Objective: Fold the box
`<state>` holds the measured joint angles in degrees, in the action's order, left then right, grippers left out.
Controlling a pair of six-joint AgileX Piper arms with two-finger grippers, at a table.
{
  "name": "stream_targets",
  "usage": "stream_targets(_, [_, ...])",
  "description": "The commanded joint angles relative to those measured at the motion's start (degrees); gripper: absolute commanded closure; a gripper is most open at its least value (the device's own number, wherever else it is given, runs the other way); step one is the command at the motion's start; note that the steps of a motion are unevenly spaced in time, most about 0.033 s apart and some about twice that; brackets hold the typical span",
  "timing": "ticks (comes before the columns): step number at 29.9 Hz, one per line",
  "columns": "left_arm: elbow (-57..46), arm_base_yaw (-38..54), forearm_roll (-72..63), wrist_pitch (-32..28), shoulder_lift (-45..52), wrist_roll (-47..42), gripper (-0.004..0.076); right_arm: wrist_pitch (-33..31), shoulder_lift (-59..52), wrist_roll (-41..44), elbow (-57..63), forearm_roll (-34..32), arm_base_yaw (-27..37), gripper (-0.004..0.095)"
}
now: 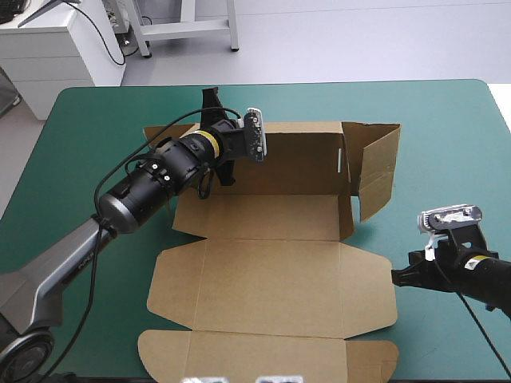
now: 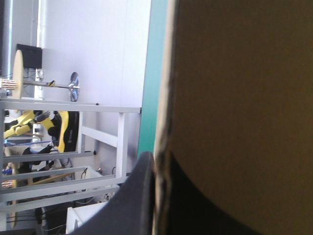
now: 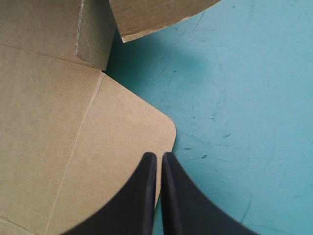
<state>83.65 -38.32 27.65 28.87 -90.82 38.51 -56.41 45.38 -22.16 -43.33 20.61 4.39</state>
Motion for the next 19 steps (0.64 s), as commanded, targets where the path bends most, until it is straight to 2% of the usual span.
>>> stream_targets(1, [1.0, -3.6, 13.7, -4.7, 2.6, -13.6, 0.0731, 2.1, -0.2, 0.3, -1.5, 1.4, 0.5, 0.0888])
stream_targets(7, [-2.6, -9.6, 30.8, -4.4, 2.6, -27.3, 0.0731, 2.3, -0.2, 2.0, -1.5, 1.4, 0.5, 0.0888])
stream_targets(12, [-7.8, -11.1, 43.2, -3.4, 2.6, -42.7, 0.0731, 2.1, -0.2, 2.3, -1.5, 1.4, 0.5, 0.0888])
stream_targets(19, [-15.8, -15.1, 67.5, 3.1, 2.6, -62.8, 0.0731, 2.8, -0.2, 3.9, -1.8, 1.4, 0.5, 0.0888])
